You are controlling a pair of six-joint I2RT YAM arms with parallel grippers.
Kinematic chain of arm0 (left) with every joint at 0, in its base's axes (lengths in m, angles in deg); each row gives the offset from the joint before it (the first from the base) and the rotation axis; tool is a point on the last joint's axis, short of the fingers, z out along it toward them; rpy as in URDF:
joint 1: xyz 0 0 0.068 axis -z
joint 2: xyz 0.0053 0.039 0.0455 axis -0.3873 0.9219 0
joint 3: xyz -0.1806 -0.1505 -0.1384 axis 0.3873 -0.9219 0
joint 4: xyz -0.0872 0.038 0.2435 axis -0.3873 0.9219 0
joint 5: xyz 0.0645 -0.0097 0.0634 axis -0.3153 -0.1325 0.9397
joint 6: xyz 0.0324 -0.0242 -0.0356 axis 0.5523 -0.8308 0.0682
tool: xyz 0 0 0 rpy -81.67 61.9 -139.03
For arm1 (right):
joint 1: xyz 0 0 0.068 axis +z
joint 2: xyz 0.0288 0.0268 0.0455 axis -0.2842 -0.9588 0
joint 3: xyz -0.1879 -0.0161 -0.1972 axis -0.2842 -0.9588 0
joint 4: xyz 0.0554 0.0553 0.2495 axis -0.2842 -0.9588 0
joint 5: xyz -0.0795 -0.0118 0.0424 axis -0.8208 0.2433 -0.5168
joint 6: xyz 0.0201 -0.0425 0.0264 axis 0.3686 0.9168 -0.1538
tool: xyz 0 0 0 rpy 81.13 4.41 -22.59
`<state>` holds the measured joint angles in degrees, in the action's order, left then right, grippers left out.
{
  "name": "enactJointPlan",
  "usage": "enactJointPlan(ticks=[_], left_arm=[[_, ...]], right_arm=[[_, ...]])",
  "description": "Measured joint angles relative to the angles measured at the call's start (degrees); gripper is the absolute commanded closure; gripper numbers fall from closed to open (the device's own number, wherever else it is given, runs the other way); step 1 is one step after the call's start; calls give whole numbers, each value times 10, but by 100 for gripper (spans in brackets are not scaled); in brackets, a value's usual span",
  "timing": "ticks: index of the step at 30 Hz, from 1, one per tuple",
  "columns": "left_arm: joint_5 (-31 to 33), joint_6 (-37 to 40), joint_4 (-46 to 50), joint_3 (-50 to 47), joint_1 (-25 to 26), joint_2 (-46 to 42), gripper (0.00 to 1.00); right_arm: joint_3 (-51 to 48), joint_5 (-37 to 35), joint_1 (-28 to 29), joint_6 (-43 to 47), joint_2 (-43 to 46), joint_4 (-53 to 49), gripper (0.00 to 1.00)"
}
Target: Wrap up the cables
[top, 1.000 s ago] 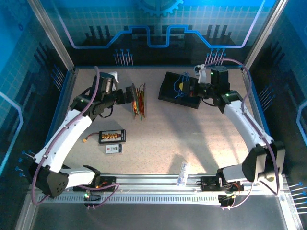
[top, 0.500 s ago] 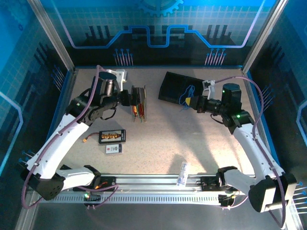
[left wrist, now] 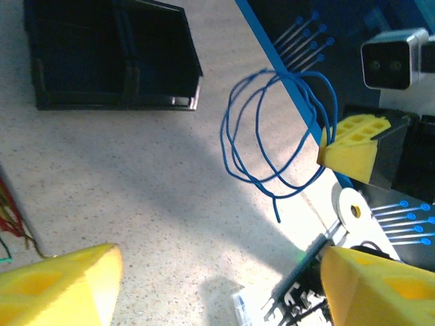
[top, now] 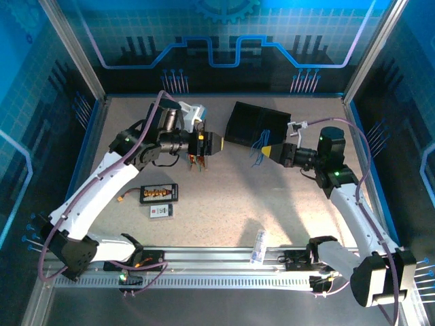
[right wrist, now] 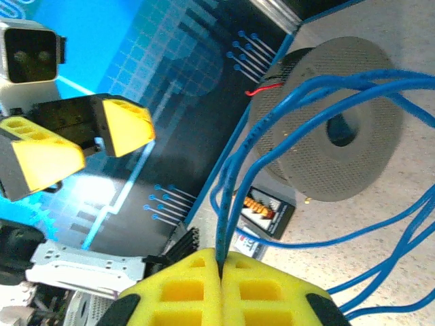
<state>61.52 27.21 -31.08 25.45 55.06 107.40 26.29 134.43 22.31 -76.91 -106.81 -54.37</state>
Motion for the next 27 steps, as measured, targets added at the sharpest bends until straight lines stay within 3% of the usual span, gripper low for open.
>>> enactJointPlan(ticks=[10,18,20,24,27], left_arm=[[-2,27,6,68,77,91,39],[23,40,16,87,96,141,47],[29,42,19,95,97,153,56],[47,47,21,103,102,173,82],[74,49,28,103,103,175,95]], right_arm=[[0,19,48,-6,0,9,100],[0,19,67,0,0,1,100],[0,18,70,0,0,0,100],[0,18,73,0,1,-5,100],[0,14,73,7,11,-20,100]])
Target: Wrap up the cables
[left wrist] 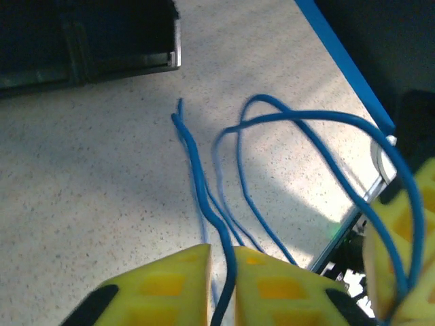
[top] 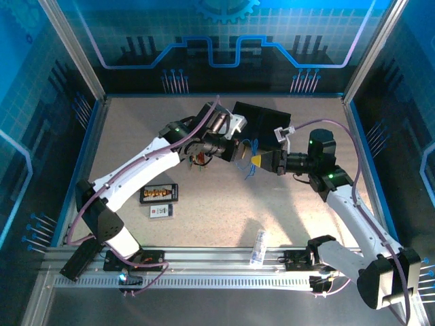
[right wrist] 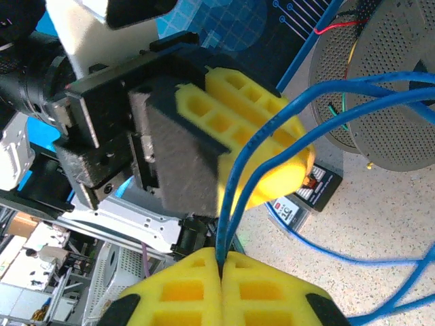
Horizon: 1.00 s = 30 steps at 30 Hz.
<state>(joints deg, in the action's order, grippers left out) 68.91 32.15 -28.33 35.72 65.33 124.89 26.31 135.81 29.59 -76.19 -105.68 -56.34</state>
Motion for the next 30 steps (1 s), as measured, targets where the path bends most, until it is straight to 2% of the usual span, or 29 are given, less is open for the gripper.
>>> enactJointPlan(ticks=[2,4,11,15,21,23,24,26,30], left_arm=[[17,2,0,-1,-5,-4,100],[28,-4,-7,-20,-23,-24,100],[49,-28,-35,-119,-164,-183,100],[50,-27,-49,-122,-175,-233,100],[58,-27,-54,-122,-180,-233,100],[60,-27,-56,-122,-181,-233,100],[59,-27,-59,-122,-181,-233,100],[52,-27,-64,-122,-181,-232,100],[12,-30,-87,-122,-185,-230,100]], right_arm=[[0,-4,-2,8,14,-15,100],[0,-10,-15,22,36,-40,100],[0,-32,-118,59,130,-116,100],[-1,-30,-128,57,133,-117,100],[-28,-19,-128,40,116,-95,100],[-31,-19,-128,37,110,-94,68],[-32,-19,-127,33,108,-94,62],[-35,-19,-122,30,104,-90,56],[-35,-27,-105,32,101,-94,51]])
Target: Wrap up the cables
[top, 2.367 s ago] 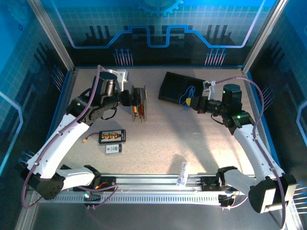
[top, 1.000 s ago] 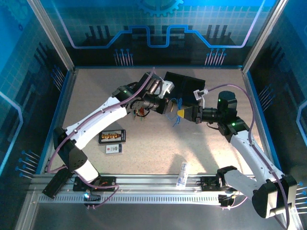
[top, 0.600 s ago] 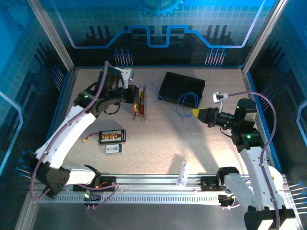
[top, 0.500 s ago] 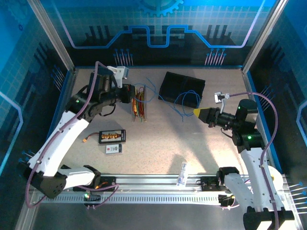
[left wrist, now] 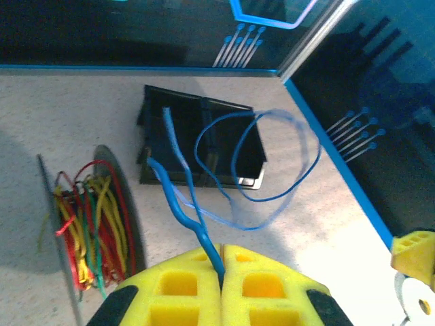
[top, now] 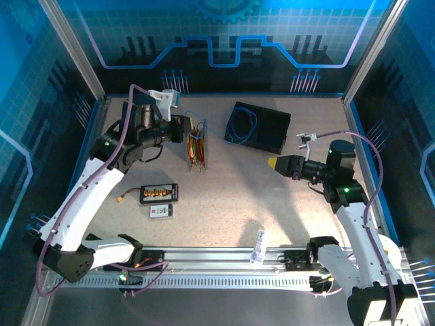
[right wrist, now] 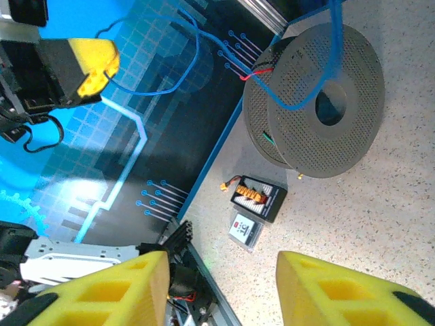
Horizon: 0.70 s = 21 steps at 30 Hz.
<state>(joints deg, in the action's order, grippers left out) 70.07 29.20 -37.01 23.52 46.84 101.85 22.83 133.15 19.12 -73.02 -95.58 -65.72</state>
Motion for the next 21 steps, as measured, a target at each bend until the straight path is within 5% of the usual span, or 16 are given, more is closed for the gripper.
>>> enactJointPlan(ticks=[21], left_arm=[[-129,-11,-4,9,7,9,100]], right_arm=[[80,-71,11,68,-23,-74,53]])
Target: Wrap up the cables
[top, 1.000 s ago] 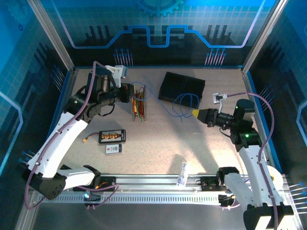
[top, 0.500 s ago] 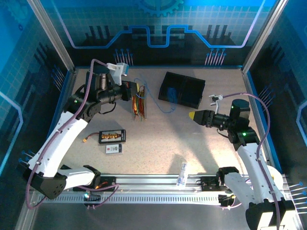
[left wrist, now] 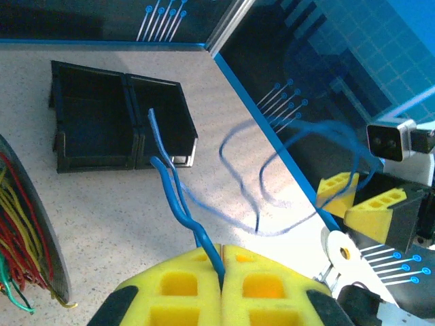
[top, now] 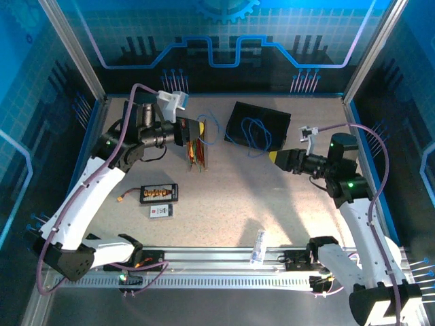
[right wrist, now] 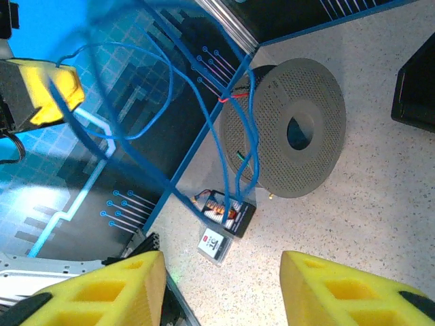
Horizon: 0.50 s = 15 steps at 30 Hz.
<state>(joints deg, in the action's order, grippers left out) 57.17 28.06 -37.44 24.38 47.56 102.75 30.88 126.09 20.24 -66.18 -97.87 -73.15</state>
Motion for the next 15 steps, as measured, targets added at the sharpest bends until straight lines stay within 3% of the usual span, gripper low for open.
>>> enactJointPlan(ticks=[15], left_arm=[[-23,70,36,33,70,41,100]], right_arm=[[97,0,12,15,-40,-15,53]])
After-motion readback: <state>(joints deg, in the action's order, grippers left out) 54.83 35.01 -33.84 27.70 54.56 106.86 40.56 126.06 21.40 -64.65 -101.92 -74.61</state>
